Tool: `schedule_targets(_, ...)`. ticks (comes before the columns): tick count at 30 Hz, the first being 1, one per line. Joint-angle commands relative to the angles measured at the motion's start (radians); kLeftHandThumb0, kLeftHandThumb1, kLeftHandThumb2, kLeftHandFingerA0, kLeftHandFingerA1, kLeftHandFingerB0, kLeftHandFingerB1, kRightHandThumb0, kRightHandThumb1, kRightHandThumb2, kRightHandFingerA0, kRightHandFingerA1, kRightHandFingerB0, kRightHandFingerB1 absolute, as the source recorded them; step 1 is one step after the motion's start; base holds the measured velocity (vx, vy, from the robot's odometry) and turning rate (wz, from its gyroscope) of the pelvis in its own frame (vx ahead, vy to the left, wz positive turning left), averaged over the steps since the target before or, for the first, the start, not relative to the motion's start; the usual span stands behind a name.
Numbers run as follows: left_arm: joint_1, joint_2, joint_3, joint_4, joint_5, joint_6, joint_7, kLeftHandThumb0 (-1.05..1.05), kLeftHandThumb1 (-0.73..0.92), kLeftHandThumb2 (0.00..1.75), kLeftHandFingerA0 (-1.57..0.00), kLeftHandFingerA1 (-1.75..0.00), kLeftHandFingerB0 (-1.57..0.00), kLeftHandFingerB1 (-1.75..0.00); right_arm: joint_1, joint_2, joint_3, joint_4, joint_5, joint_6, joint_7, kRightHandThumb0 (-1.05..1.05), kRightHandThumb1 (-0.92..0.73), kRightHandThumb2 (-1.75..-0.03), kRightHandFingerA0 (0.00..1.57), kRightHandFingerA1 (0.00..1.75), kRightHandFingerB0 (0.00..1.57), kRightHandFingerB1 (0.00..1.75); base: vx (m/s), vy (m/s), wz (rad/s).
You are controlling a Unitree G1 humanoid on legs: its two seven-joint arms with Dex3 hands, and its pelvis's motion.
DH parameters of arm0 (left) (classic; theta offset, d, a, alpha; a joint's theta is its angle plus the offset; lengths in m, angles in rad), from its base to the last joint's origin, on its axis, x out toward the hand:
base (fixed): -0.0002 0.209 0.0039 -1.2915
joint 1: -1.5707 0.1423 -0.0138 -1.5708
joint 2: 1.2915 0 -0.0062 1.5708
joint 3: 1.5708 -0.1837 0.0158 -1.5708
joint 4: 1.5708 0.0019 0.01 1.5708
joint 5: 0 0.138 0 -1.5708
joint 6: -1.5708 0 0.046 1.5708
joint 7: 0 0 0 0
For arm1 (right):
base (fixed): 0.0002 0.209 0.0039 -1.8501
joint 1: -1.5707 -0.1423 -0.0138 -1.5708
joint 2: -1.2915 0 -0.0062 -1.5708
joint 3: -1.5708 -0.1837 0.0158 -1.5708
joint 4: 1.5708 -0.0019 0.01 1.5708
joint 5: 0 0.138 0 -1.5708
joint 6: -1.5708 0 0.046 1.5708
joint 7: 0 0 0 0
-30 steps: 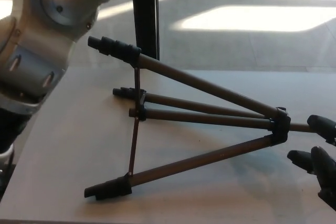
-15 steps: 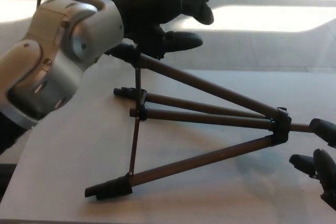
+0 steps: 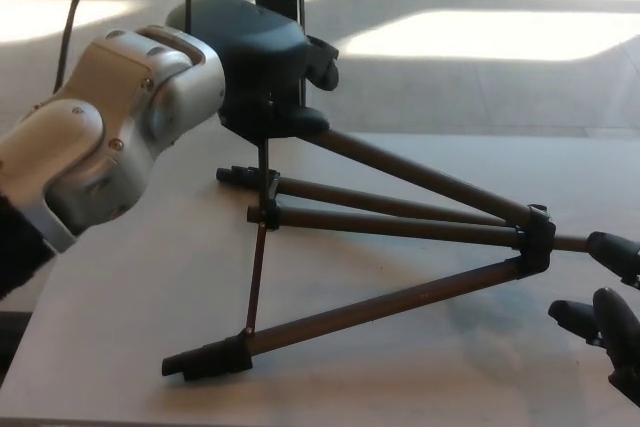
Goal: Use both hands of the robot to pick up the tripod lying in the middle of the desk and make it stand upright on the desk
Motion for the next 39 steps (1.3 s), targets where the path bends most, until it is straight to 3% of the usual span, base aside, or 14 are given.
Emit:
schedule_targets(1, -0.050, -0.011, -0.064, 0.099, 0.271, -0.087, 0.032, -0.87, 0.64, 0.60, -0.17, -0.46, -0.31, -0.33, 0.020, -0.024, -0.004, -0.056, 0.025, 0.068, -0.013, -0.53, -0.68, -0.60, 0.56, 0.73, 0.51, 0.46, 0.00, 0.000, 0.00)
schedule_targets(2, -0.050, -0.019, -0.064, 0.109, 0.279, -0.083, 0.044, -0.88, 0.51, 0.94, -0.12, -0.52, -0.25, -0.45, 0.022, -0.027, -0.003, -0.058, 0.023, 0.070, -0.010, -0.53, -0.68, -0.60, 0.57, 0.74, 0.52, 0.47, 0.00, 0.000, 0.00)
schedule_targets(10, -0.034, -0.077, -0.036, 0.139, 0.303, -0.058, 0.079, -0.87, 0.49, 0.91, -0.14, -0.56, -0.22, -0.45, 0.011, -0.033, 0.003, -0.065, 0.008, 0.081, -0.011, -0.56, -0.66, -0.60, 0.58, 0.73, 0.51, 0.47, 0.00, 0.000, 0.00)
schedule_targets(11, -0.027, -0.101, -0.025, 0.147, 0.292, -0.047, 0.084, -0.87, 0.62, 0.60, -0.15, -0.52, -0.29, -0.36, 0.012, -0.030, 0.003, -0.061, 0.008, 0.072, -0.007, -0.55, -0.68, -0.60, 0.57, 0.74, 0.52, 0.47, 0.00, 0.000, 0.00)
schedule_targets(13, -0.013, -0.131, -0.018, 0.162, 0.301, -0.049, 0.113, -0.86, 0.48, 0.90, -0.15, -0.58, -0.23, -0.47, 0.010, -0.033, 0.004, -0.066, 0.007, 0.073, -0.005, -0.55, -0.67, -0.60, 0.57, 0.74, 0.53, 0.47, 0.00, 0.000, 0.00)
schedule_targets(14, -0.003, -0.147, -0.008, 0.170, 0.299, -0.047, 0.123, -0.87, 0.61, 0.60, -0.14, -0.56, -0.29, -0.38, 0.010, -0.029, 0.006, -0.067, 0.004, 0.072, -0.008, -0.55, -0.67, -0.60, 0.57, 0.74, 0.54, 0.47, 0.00, 0.000, 0.00)
schedule_targets(15, 0.005, -0.160, -0.002, 0.170, 0.300, -0.041, 0.114, -0.85, 0.47, 0.89, -0.12, -0.57, -0.21, -0.47, 0.012, -0.027, 0.005, -0.071, 0.006, 0.079, -0.012, -0.54, -0.67, -0.60, 0.57, 0.73, 0.55, 0.47, 0.00, 0.000, 0.00)
schedule_targets(23, 0.019, -0.220, 0.025, 0.181, 0.347, -0.050, 0.084, -0.90, 0.61, 0.60, -0.09, -0.55, -0.24, -0.38, -0.014, -0.024, -0.001, -0.064, 0.019, 0.109, -0.016, -0.56, -0.64, -0.59, 0.59, 0.70, 0.58, 0.46, 0.00, 0.000, 0.00)
schedule_targets(25, 0.018, -0.229, 0.033, 0.192, 0.355, -0.066, 0.092, -0.87, 0.47, 0.90, -0.09, -0.57, -0.20, -0.47, -0.019, -0.024, 0.000, -0.065, 0.015, 0.113, -0.018, -0.57, -0.64, -0.59, 0.59, 0.70, 0.58, 0.46, 0.00, 0.000, 0.00)
schedule_targets(27, 0.020, -0.236, 0.042, 0.188, 0.362, -0.065, 0.072, -0.90, 0.60, 0.60, -0.08, -0.55, -0.24, -0.39, -0.025, -0.025, 0.000, -0.071, 0.016, 0.127, -0.023, -0.57, -0.64, -0.59, 0.58, 0.70, 0.57, 0.45, 0.00, 0.000, 0.00)
schedule_targets(29, 0.014, -0.222, 0.017, 0.179, 0.398, -0.079, 0.022, -0.99, 0.54, 0.94, -0.03, -0.48, -0.15, -0.45, -0.025, -0.035, 0.002, -0.075, 0.015, 0.133, -0.016, -0.57, -0.65, -0.60, 0.56, 0.68, 0.55, 0.44, 0.00, 0.000, 0.00)
schedule_targets(30, 0.017, -0.218, 0.015, 0.173, 0.404, -0.078, 0.008, -0.94, 0.59, 0.58, -0.01, -0.50, -0.18, -0.38, -0.023, -0.036, 0.001, -0.077, 0.015, 0.132, -0.014, -0.57, -0.65, -0.60, 0.55, 0.68, 0.55, 0.45, 0.00, 0.000, 0.00)
schedule_targets(32, 0.009, -0.203, -0.014, 0.154, 0.437, -0.037, -0.154, -0.96, 0.53, 0.97, 0.00, 0.00, -0.05, -0.18, -0.019, -0.041, -0.003, -0.082, 0.020, 0.129, -0.004, -0.56, -0.65, -0.60, 0.55, 0.67, 0.57, 0.45, 0.00, 0.000, 0.00)
schedule_targets(39, 0.017, -0.170, -0.039, 0.142, 0.497, -0.004, -0.302, -0.94, 0.49, 0.96, 0.00, -0.06, 0.00, -0.09, -0.049, -0.055, -0.001, -0.079, 0.018, 0.151, -0.007, -0.57, -0.66, -0.60, 0.55, 0.68, 0.53, 0.44, 0.00, 0.000, 0.00)
